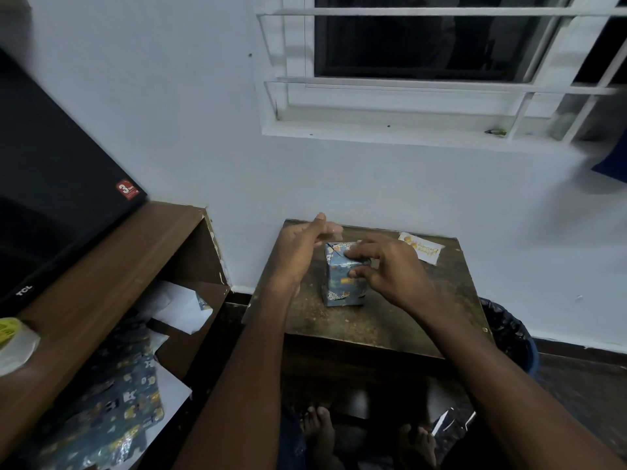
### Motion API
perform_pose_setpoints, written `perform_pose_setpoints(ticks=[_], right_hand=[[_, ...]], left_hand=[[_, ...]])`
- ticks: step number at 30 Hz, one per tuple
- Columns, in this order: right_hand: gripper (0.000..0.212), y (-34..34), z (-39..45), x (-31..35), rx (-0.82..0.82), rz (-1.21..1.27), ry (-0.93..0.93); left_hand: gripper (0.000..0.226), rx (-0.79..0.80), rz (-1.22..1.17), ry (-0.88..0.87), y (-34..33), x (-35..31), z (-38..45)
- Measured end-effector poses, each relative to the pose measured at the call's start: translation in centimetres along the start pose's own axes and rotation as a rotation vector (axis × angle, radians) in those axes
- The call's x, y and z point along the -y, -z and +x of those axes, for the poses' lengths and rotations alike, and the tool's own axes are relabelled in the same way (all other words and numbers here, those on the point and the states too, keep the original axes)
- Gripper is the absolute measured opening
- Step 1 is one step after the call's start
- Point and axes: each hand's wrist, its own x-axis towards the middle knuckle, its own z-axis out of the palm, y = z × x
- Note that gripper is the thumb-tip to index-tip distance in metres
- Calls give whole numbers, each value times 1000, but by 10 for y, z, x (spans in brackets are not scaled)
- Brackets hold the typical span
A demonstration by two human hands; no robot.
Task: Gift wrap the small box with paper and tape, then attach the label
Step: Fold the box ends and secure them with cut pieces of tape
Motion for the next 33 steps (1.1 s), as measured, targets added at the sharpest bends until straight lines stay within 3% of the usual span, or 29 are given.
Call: perform_pose_setpoints(ticks=[5,9,33], right_hand=[[34,-2,0,1,-2,21,-21],[26,-4,1,1,4,41,-28],[33,-4,0,-5,2,36,-7]], left_hand=[[15,-24,56,118,-1,8,0],[5,-37,74,114,0,10,0],[12,-70,170,90,-8,28,10]])
